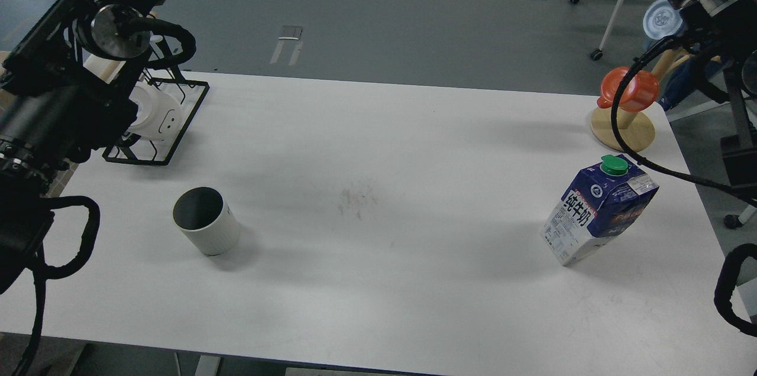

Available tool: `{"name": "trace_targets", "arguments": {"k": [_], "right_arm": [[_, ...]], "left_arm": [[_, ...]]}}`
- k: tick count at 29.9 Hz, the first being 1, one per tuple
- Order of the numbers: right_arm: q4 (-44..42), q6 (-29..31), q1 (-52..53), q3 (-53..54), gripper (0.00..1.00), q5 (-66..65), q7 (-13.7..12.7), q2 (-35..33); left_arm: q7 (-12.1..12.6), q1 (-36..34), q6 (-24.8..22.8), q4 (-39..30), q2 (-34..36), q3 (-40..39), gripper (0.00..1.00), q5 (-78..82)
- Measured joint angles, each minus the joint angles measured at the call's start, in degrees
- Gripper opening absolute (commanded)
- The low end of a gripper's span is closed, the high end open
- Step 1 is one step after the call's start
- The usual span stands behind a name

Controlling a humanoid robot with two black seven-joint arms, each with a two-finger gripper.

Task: Place cup and milk with both arms
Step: 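Raise the left arm from rest toward the white mug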

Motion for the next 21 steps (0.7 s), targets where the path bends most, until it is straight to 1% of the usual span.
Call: {"name": "trace_targets", "arguments": {"k": [21], "right_arm": [[-0.2, -0.1, 0.6, 0.1, 1.0, -0.1, -0.3, -0.3]], "left_arm": [[0.0, -0.6, 0.1, -0.7, 0.7, 0.1, 0.98, -0.1]]}}
